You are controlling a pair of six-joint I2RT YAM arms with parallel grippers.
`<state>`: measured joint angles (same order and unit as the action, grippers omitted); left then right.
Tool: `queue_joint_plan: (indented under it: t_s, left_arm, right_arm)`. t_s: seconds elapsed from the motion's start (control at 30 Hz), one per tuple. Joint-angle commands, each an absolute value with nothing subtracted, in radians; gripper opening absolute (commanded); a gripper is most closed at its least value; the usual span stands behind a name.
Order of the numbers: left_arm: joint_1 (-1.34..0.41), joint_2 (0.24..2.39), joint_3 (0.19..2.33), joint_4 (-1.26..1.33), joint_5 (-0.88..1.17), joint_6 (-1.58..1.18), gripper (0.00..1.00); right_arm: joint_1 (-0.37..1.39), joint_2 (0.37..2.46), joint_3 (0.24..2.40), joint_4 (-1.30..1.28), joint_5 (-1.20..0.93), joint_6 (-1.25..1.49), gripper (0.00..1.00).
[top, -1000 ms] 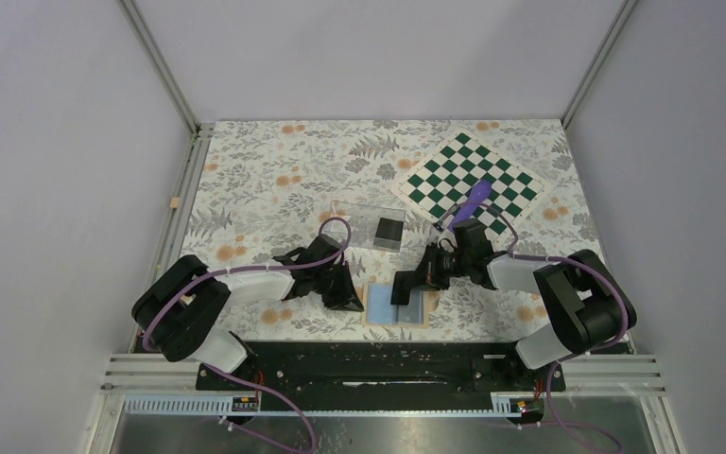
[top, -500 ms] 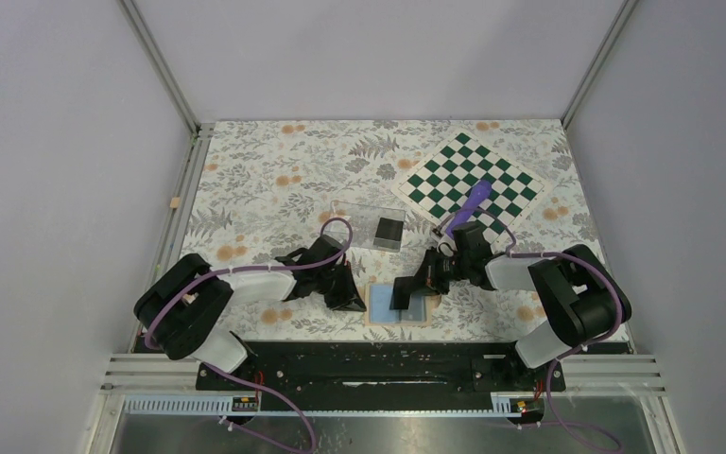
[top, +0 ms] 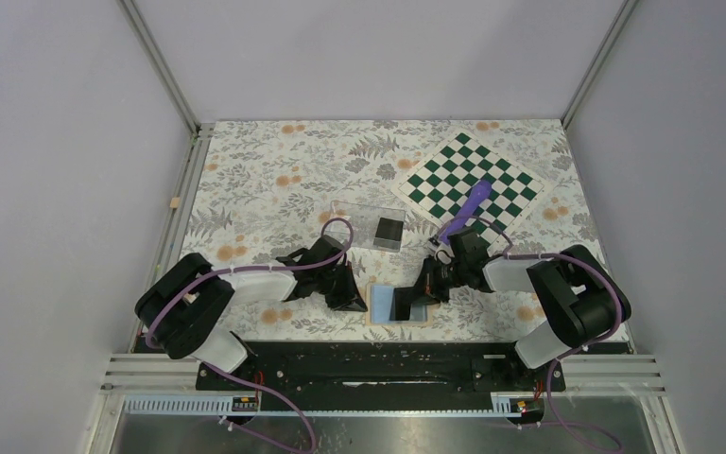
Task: Put the credit cards into the card holder
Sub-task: Insert the credit card into the card holder.
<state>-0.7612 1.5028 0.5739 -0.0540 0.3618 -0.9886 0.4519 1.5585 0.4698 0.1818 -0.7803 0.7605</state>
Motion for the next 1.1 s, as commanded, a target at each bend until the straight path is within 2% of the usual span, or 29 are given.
queue_joint_plan:
  t_s: [0.0, 0.3, 0.53, 0.6, 0.83, 1.07]
  left_arm:
    - [-0.776, 1.527, 0.587, -0.051, 0.339, -0.984, 0.00]
    - [-0.784, 1.551, 0.602, -0.051, 0.352, -0.977, 0.00]
    - [-0.787, 1.563, 0.616, -0.052, 0.356, -0.976, 0.00]
    - [-0.787, 1.569, 0.620, -0.053, 0.358, -0.975, 0.00]
    - [-0.788, 1.570, 0.619, -0.052, 0.359, -0.976, 0.00]
    - [-0.795, 1.577, 0.629, -0.051, 0.362, -0.981, 0.00]
  right_arm:
    - [0.476, 1.557, 0.481, 0.084, -0.782, 0.707, 0.00]
    - [0.508, 1.603, 0.549, 0.035, -0.775, 0.695, 0.00]
    - [0.536, 1.638, 0.598, 0.007, -0.786, 0.681, 0.07]
    - [0.540, 1.646, 0.614, -0.048, -0.776, 0.664, 0.11]
    - [0.547, 1.554, 0.670, -0.250, -0.642, 0.588, 0.39]
    - [0.574, 1.544, 0.744, -0.364, -0.571, 0.561, 0.54]
